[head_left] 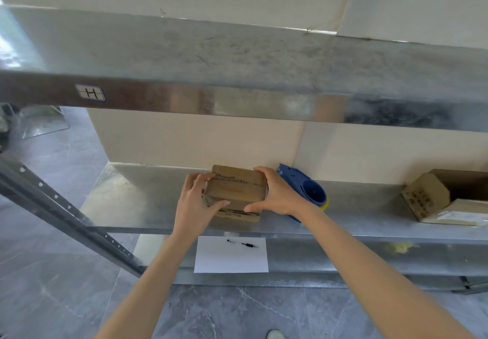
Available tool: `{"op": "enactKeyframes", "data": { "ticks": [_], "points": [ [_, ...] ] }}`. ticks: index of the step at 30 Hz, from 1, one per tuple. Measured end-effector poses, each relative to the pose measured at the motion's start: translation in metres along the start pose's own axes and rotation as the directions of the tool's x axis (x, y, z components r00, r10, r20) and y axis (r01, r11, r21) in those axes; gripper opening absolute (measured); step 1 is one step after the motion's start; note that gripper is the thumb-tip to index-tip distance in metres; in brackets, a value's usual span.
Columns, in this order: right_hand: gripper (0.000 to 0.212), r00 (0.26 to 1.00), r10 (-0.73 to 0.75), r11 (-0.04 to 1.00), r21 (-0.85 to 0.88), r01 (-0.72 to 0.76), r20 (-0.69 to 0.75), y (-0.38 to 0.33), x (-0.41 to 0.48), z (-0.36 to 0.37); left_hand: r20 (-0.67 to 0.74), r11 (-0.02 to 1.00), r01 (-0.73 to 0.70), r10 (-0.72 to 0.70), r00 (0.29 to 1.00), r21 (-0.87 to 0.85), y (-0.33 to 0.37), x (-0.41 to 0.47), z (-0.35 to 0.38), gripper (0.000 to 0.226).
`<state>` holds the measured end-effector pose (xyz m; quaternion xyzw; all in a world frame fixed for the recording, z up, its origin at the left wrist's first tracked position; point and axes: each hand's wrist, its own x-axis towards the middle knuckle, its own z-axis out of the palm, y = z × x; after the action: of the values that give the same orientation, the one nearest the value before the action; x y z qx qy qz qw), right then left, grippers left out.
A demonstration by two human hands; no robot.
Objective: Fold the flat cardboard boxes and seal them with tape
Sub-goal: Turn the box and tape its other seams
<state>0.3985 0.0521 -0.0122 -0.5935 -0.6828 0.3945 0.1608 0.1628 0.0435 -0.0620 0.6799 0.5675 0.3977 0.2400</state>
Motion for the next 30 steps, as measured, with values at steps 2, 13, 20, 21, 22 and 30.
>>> {"op": "enactKeyframes", "data": {
  "ticks": [2,13,20,21,22,30],
  "points": [
    [0.104,0.999,-0.023,1.0,0.007,0.023,-0.047,0.0,0.001,0.003,0.044,1.0,-0.001,0.0,0.999,0.023,-0.001,0.0,0.001,0.077],
    [0.08,0.99,-0.128,0.991,-0.042,0.126,-0.054,0.006,0.01,-0.003,0.238,0.994,-0.031,0.056,0.97,-0.105,-0.005,0.019,0.014,0.095],
    [0.099,0.996,-0.083,0.996,-0.024,0.082,-0.044,0.008,0.009,-0.004,0.243,0.992,-0.031,0.061,0.968,-0.125,-0.003,0.022,0.015,0.094],
    [0.107,0.997,-0.072,0.997,-0.036,0.071,-0.027,0.008,0.008,-0.003,0.249,0.991,-0.031,0.062,0.967,-0.127,-0.002,0.022,0.014,0.094],
    [0.111,0.997,-0.075,0.996,-0.055,0.074,-0.013,0.008,0.007,-0.002,0.254,0.991,-0.033,0.065,0.965,-0.127,-0.002,0.021,0.013,0.094],
    [0.104,0.991,-0.132,0.979,-0.151,0.135,0.029,0.006,0.009,0.014,0.222,0.985,-0.037,0.074,0.972,-0.166,-0.005,0.01,0.009,0.099]
  ]
}}
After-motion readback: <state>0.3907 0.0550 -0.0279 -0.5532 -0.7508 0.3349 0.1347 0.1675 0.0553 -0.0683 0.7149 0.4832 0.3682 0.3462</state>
